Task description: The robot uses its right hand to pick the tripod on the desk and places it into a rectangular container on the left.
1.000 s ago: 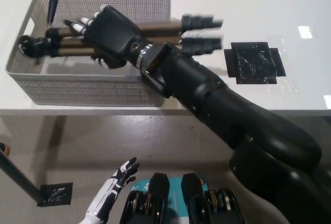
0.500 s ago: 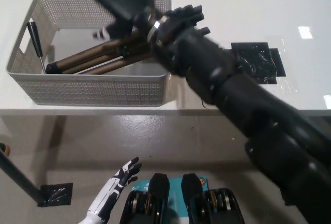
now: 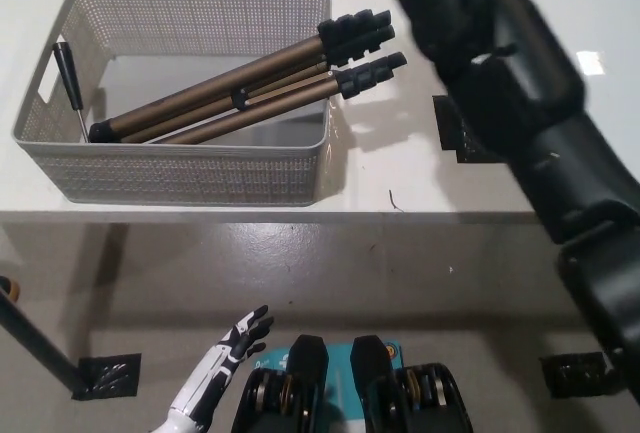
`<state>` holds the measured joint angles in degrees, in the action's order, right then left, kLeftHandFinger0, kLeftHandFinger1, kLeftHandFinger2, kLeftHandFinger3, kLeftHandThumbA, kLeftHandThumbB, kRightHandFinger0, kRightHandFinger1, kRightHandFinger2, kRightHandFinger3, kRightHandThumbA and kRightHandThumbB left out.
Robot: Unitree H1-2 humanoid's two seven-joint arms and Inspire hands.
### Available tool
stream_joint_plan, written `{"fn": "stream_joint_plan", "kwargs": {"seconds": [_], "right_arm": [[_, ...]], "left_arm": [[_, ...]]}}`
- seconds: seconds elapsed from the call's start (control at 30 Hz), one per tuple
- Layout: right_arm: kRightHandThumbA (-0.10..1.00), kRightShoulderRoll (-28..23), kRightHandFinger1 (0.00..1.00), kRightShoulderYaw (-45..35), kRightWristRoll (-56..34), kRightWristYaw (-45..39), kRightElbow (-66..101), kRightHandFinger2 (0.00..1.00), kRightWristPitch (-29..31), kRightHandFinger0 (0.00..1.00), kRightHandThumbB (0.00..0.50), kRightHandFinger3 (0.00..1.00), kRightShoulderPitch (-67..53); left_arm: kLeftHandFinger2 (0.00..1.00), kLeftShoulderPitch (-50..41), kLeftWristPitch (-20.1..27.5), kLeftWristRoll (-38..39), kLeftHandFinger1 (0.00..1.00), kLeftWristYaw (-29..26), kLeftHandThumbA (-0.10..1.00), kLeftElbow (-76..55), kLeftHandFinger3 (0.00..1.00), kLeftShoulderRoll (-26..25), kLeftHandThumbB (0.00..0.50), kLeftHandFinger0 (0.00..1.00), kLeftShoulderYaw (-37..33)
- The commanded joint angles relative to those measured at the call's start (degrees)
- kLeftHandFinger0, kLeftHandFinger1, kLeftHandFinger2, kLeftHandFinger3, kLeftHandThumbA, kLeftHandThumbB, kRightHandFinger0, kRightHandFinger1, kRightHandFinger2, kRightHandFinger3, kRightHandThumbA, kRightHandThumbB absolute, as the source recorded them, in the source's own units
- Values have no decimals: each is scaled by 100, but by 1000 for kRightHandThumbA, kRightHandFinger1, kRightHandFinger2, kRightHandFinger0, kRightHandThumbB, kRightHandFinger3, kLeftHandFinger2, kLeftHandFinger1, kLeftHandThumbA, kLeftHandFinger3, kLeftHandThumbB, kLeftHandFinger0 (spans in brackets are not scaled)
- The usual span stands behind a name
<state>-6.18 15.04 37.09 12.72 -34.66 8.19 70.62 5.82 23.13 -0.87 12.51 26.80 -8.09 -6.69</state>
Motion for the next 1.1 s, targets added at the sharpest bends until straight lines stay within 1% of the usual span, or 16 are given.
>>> {"fn": "stream_joint_plan", "kwargs": {"seconds": [0.0, 0.03, 0.1, 0.17, 0.23, 0.27, 0.3, 0.4, 0.43, 0.47, 0.53, 0.63, 0.73, 0.8, 0.9, 1.07], "right_arm": [[1000, -1529, 1000, -2193, -3620, -856, 6068, 1000, -988, 1000, 381, 1000, -1779], [1000, -1502, 1000, -2191, -3613, -757, 6398, 1000, -964, 1000, 406, 1000, -2233], [1000, -1425, 1000, -2047, -3698, -510, 7041, 1000, -733, 1000, 391, 1000, -3498], [1000, -1262, 1000, -1728, -3598, -251, 7106, 1000, -108, 1000, 379, 1000, -4541], [1000, -896, 1000, -1346, -3246, 4, 6798, 1000, 476, 1000, 359, 1000, -5350], [1000, -785, 1000, -1204, -3156, 53, 6645, 1000, 634, 1000, 359, 1000, -5606], [1000, -741, 1000, -846, -3195, -9, 6170, 1000, 999, 1000, 340, 1000, -6201], [1000, -512, 1000, -599, -3267, -90, 5254, 1000, 1392, 1000, 330, 1000, -6683], [1000, -395, 1000, -578, -3225, -115, 5000, 1000, 1379, 1000, 338, 1000, -6786], [1000, -230, 1000, -554, -3120, -151, 4606, 1000, 1301, 1000, 370, 1000, -6918], [1000, -129, 1000, -529, -3135, -229, 4194, 1000, 1400, 1000, 330, 1000, -6987], [1000, 1, 1000, -518, -3399, -507, 3703, 1000, 1367, 1000, 327, 1000, -7023], [1000, 104, 1000, -477, -3666, -822, 3475, 1000, 1123, 1000, 269, 1000, -7118], [1000, 219, 1000, -484, -3773, -882, 3197, 1000, 1284, 1000, 222, 1000, -7104], [1000, 293, 1000, -499, -3911, -1060, 3025, 1000, 1178, 1000, 230, 1000, -7096], [1000, 359, 1000, -604, -4334, -1419, 2786, 1000, 929, 1000, 166, 1000, -7056]], "left_arm": [[1000, 93, 159, 118, 1000, -29, 1000, -90, 1000, -21, 500, 1000, 114], [1000, 101, 134, 133, 1000, -35, 1000, -92, 1000, -15, 500, 1000, 126], [1000, 72, 135, 140, 1000, -47, 1000, -143, 1000, -16, 500, 1000, 139], [1000, 153, 166, 139, 1000, -88, 1000, -119, 1000, -7, 500, 1000, 170], [1000, 252, 206, 178, 1000, -118, 1000, -74, 1000, 9, 500, 1000, 215], [1000, 284, 227, 166, 1000, -141, 1000, -53, 1000, 8, 500, 1000, 228], [1000, 319, 124, 172, 1000, -151, 1000, -112, 1000, 5, 500, 1000, 246], [1000, 372, 72, 166, 1000, -187, 1000, -148, 1000, 31, 500, 1000, 275], [1000, 377, 75, 163, 1000, -183, 1000, -154, 1000, 32, 500, 1000, 277], [1000, 373, 68, 163, 1000, -183, 1000, -170, 1000, 36, 500, 1000, 282], [1000, 403, 98, 135, 1000, -185, 1000, -168, 1000, 21, 500, 1000, 286], [1000, 488, 107, 90, 1000, -202, 1000, -119, 1000, 10, 500, 1000, 297], [1000, 523, 51, 53, 1000, -202, 1000, -141, 1000, -20, 500, 1000, 297], [1000, 578, 52, 62, 1000, -199, 1000, -124, 1000, -27, 500, 1000, 307], [1000, 660, 205, 67, 1000, -185, 1000, -13, 1000, -37, 500, 1000, 318], [1000, 705, 163, 66, 1000, -182, 1000, -1, 1000, -19, 500, 1000, 341]]}}
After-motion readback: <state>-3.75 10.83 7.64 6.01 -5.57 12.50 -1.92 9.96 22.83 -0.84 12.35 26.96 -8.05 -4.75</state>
